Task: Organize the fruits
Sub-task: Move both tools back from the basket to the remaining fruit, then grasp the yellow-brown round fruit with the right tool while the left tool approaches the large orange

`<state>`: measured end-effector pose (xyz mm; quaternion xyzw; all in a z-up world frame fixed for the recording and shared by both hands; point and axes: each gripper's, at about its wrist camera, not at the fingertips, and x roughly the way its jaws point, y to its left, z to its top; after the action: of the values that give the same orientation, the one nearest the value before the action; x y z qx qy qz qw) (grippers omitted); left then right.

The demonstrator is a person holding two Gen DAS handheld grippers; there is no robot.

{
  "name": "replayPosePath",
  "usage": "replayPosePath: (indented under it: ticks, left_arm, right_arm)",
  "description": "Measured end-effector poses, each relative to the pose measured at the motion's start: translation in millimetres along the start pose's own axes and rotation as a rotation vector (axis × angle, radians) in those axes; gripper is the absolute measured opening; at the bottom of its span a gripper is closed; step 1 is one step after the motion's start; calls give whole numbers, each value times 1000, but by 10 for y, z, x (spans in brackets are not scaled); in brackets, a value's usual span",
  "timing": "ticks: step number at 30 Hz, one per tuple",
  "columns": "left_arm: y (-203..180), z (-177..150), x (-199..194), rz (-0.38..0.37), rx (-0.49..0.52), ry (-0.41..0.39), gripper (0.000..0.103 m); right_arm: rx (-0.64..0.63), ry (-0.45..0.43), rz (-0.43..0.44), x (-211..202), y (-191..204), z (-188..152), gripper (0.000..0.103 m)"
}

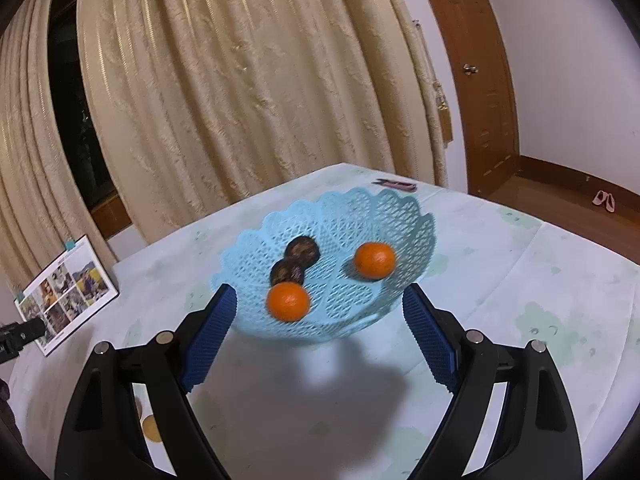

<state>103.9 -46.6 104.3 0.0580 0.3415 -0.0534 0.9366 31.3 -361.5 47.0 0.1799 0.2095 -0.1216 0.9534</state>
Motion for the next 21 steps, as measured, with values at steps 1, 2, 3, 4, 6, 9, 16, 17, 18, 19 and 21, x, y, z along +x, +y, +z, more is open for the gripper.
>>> replayPosePath:
  ticks: [1,2,3,4,6,9,16,17,18,19,21]
  left_arm:
    - [37,-47,20,-6,-10,17,89]
    - [59,-85,32,-10,-14,28,89]
    - [81,-139,55,-13,-16,42,89]
    - [92,-170,72,-13,-14,50,89]
    - [115,-233,102,-10,-12,63,89]
    - [134,-332,147,-18,-13,86,89]
    - [101,-570,250,-57,12,136,86]
    - [97,-590,263,-65,13,142,84]
    - [89,-617,279,-78,12,150,84]
    - [93,-627,292,-86,11,154,83]
    - [76,-653,314,-105,12,164,81]
  right_arm:
    - [-1,6,5,6,17,-3,86]
    - [-3,16,14,6,41,-13,86]
    - [-5,23,22,2,60,-19,86]
    - [-10,30,33,-2,93,-29,86]
    - [-23,38,47,-11,152,-42,86]
    - [-56,63,84,-24,268,-70,86]
    - [-140,236,251,74,589,-257,87]
    - [-153,253,265,79,629,-290,87]
    - [-163,265,275,81,662,-317,87]
    - [-177,279,282,85,700,-346,87]
    - [-199,292,287,87,759,-389,87]
